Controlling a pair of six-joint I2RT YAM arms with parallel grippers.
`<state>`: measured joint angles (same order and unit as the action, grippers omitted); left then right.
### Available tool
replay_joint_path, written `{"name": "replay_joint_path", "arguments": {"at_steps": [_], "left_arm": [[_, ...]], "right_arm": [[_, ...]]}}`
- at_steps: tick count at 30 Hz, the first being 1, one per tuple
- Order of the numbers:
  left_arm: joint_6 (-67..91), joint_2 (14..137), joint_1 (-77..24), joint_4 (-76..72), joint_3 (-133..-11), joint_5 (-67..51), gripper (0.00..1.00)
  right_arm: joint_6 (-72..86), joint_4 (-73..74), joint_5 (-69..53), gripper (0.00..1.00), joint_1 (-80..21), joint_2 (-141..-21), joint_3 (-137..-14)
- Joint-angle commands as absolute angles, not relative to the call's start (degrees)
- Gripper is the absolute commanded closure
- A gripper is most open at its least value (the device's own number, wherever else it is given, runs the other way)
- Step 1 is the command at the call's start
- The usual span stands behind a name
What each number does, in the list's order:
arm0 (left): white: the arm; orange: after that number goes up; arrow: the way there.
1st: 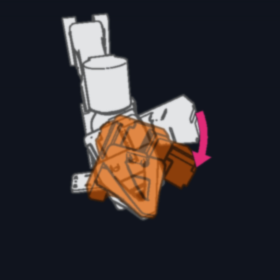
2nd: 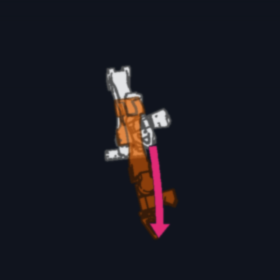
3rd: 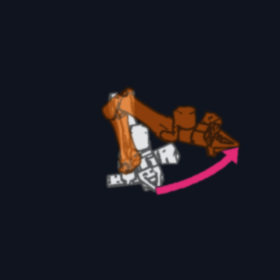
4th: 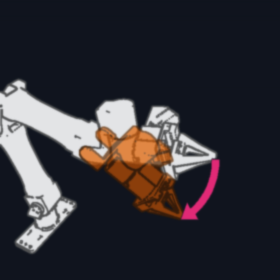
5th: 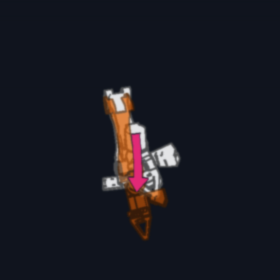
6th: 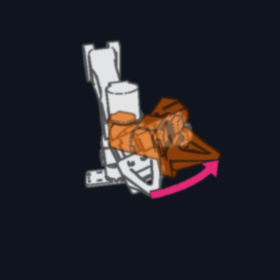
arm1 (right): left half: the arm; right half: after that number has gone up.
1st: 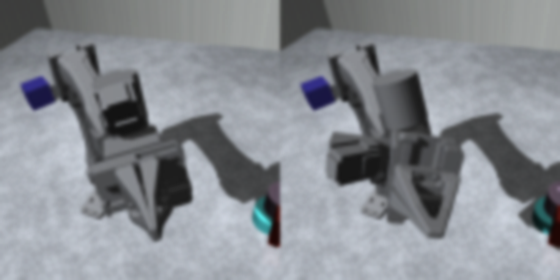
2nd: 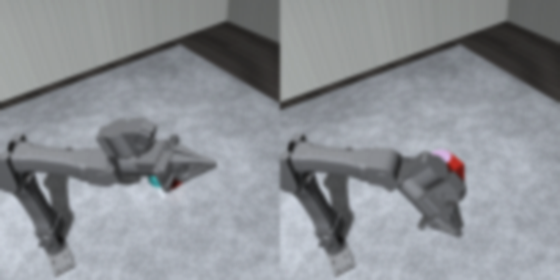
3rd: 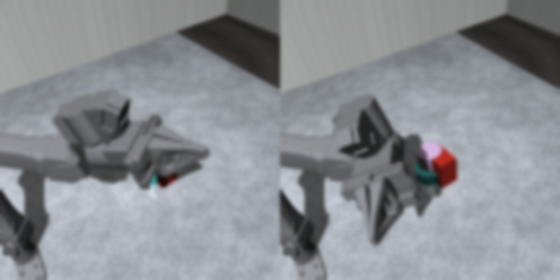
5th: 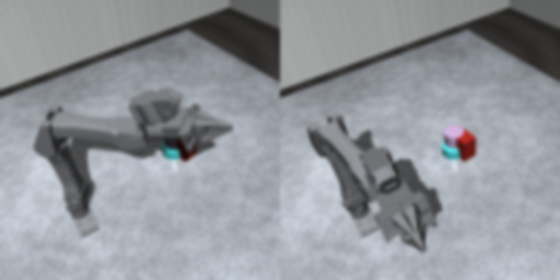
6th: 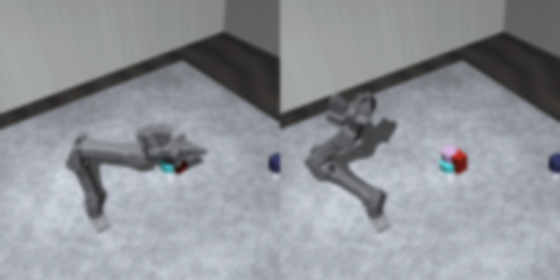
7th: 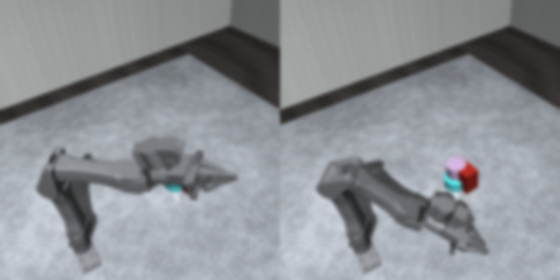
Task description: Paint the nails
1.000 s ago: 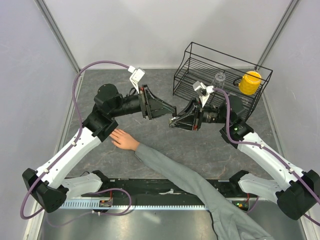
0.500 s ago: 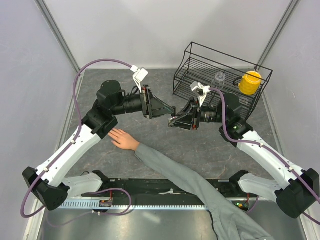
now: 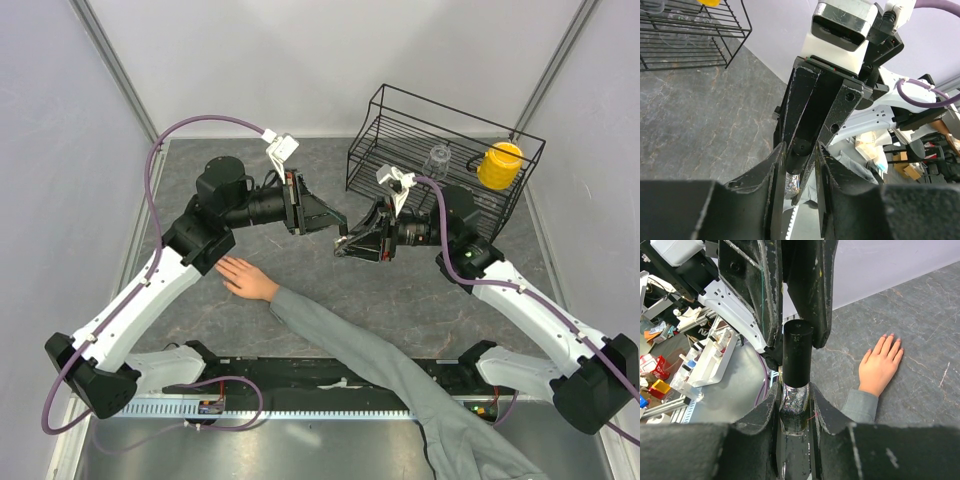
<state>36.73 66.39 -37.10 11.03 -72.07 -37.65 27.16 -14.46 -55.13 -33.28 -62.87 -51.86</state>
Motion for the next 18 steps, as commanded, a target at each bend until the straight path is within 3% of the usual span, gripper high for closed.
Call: {"name": "replay_joint_path", "arguments": {"at_steps": [1, 18], "left_arm": [[33.05, 66.71, -37.44, 12.74, -75.32, -36.83, 0.68], [25.84, 67.76, -38.67, 23.02, -80.06, -33.05, 0.65]], "right_arm": [[24.61, -14.60, -54.32, 1.00, -34.01, -63.37, -54.93], [23.56, -13.36, -54.23, 1.00, -34.36, -64.25, -55.37]]}}
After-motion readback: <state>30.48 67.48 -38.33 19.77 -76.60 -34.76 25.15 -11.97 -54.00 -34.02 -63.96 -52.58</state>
